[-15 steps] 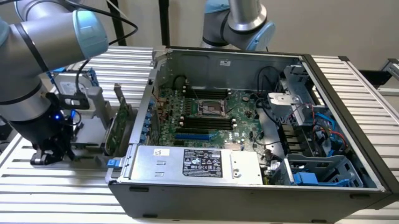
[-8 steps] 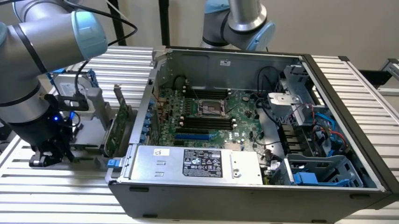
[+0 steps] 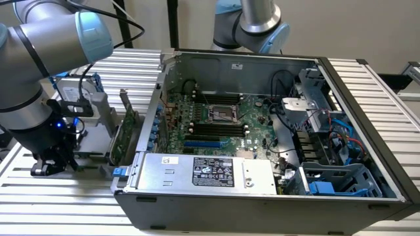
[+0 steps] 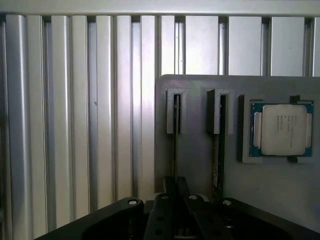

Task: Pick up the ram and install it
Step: 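Pick up the ram and move it above insertion slot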

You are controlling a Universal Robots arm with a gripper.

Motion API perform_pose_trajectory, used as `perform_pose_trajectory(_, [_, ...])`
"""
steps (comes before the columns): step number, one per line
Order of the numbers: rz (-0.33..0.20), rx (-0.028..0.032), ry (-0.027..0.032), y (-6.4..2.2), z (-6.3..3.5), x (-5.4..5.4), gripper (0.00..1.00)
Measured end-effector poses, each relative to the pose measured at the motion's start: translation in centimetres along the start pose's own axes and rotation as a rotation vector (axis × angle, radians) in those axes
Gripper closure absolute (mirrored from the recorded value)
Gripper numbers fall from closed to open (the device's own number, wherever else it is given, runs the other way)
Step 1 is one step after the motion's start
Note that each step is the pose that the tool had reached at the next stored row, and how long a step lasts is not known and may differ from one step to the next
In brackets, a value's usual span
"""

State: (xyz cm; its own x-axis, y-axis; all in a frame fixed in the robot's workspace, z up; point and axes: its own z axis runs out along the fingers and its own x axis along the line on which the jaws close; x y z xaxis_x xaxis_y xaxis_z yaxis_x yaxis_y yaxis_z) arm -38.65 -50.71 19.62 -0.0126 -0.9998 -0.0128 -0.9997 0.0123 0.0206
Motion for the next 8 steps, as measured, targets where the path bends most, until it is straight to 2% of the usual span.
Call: perform_pose_trajectory(8, [0.000,-0.0001,0.0001,0.01,-0.47,-0.01,1.00])
